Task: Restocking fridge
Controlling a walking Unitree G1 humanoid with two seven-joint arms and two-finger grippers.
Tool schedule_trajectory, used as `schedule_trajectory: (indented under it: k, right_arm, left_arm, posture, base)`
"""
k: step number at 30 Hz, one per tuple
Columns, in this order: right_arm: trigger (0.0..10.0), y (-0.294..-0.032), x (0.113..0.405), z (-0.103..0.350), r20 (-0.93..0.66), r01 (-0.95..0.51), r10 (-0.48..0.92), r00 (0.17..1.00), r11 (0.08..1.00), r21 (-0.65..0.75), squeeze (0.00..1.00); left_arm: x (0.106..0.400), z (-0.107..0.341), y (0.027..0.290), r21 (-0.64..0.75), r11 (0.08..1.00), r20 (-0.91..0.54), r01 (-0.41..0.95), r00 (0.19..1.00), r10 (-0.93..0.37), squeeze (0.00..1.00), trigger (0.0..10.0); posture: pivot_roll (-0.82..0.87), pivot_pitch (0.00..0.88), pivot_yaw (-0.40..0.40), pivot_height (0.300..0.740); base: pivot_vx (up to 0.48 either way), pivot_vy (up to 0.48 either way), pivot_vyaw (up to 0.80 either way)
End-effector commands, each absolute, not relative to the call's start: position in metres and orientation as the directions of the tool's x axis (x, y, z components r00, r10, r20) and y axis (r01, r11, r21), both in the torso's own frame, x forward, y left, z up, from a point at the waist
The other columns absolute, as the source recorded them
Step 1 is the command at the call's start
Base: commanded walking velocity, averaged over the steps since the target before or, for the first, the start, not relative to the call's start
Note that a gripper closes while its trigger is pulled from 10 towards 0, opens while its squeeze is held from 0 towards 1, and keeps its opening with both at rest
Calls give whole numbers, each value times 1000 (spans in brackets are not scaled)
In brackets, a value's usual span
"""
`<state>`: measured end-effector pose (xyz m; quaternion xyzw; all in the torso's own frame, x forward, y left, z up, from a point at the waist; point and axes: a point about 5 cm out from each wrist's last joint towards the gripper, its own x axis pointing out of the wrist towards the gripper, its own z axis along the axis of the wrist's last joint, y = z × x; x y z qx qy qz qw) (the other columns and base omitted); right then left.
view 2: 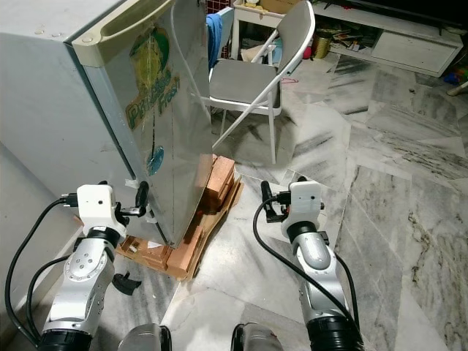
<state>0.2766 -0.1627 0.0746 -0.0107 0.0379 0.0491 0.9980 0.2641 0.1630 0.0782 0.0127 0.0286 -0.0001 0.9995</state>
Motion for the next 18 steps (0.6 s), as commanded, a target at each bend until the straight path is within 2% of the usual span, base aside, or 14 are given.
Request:
schedule_trajectory:
  k: [1,10,11,12,18]
  right_arm:
    - [10000,-165,277,72,-92,-93,91,992,995,-22,0]
    - [10000,-165,277,72,-92,-93,91,992,995,-22,0]
    - [10000,-165,277,72,-93,-94,92,991,995,-23,0]
    - [10000,-165,279,74,-81,-98,97,992,995,-9,0]
    - [10000,-166,281,75,-66,-99,100,993,995,15,0]
  left_arm:
    - [265,80,163,27,1000,-49,0,999,1,0,10000]
    - [265,80,163,27,1000,-49,0,999,1,0,10000]
    - [265,81,163,28,1000,-49,0,999,1,0,10000]
    - [268,81,160,28,1000,-44,8,999,-6,0,10000]
    - [273,81,155,26,999,-38,21,999,-20,0,10000]
  posture:
    - [55,91,-49,740]
    - [55,91,-49,740]
    - [0,0,0,740]
    - [53,89,-53,740]
    - [54,94,-53,740]
  base:
    - [0,0,0]
    - [0,0,0]
    - [0,0,0]
    - [0,0,0]
    - [0,0,0]
